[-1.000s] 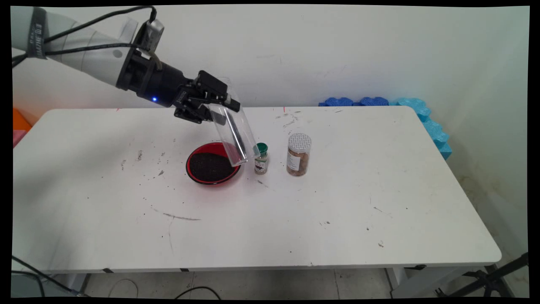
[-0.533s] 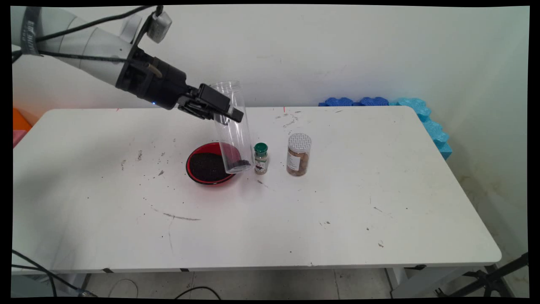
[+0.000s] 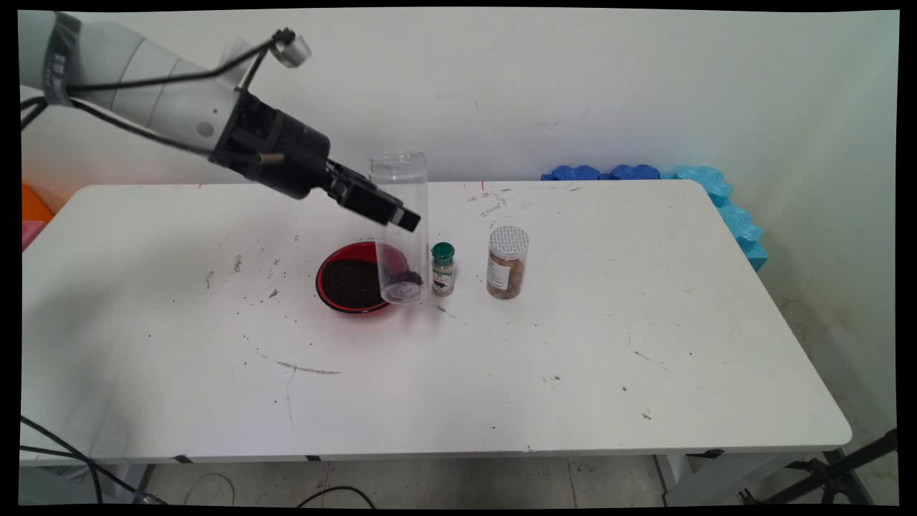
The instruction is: Place the picked object on the table
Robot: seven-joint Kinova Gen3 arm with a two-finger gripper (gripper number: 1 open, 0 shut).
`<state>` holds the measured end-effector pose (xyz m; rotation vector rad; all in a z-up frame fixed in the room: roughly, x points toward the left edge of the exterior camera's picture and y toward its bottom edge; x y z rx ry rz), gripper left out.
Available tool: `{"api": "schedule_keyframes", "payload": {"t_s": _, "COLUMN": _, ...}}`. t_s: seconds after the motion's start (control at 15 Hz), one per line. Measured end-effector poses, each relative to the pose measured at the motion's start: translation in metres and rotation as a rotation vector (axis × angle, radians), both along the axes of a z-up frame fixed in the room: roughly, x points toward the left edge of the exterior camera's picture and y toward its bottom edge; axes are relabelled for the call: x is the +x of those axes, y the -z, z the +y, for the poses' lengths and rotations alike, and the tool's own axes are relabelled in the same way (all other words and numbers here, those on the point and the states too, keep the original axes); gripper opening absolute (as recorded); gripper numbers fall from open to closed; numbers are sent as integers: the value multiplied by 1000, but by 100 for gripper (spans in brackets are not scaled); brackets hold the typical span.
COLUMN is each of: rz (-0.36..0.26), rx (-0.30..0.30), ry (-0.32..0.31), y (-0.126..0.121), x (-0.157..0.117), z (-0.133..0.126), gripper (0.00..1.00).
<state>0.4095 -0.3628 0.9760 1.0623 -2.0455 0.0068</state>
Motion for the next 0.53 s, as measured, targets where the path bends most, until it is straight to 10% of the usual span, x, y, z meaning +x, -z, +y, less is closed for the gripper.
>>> {"api": "schedule_keyframes", "payload": {"t_s": 0.53, "rz": -114, "rx": -176, "ry": 189, "y": 18, "x": -26, "z": 18, "gripper": 0}}
